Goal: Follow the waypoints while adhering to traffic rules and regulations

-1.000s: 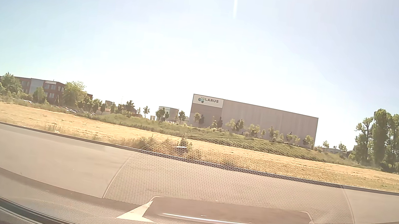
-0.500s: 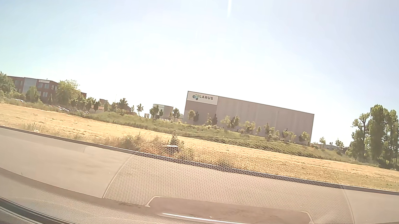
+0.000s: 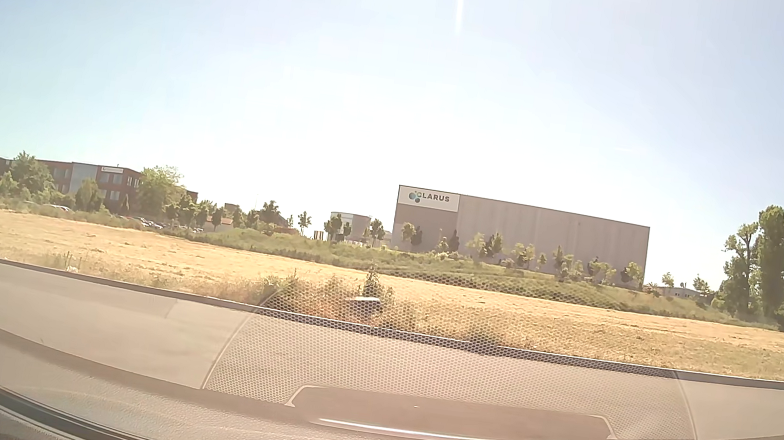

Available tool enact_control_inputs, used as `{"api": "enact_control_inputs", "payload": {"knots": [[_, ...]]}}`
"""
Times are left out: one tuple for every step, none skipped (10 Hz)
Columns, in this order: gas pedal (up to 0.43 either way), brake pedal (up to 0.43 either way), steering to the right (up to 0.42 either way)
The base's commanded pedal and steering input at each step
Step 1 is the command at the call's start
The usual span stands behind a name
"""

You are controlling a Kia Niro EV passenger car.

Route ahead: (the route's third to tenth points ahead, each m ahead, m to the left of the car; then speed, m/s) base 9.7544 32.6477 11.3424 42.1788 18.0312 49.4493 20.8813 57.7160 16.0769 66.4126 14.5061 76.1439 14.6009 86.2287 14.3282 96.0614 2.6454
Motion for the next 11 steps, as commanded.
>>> {"api": "enact_control_inputs", "payload": {"knots": [[0.087,0.030,-0.289],[0.087,0.030,-0.311],[0.087,0.030,-0.337],[0.087,0.030,-0.366],[0.087,0.030,-0.393],[0.098,0.030,-0.427],[0.110,0.030,-0.464],[0.118,0.030,-0.491],[0.138,0.030,-0.528],[0.138,0.030,-0.558],[0.150,0.030,-0.589]]}}
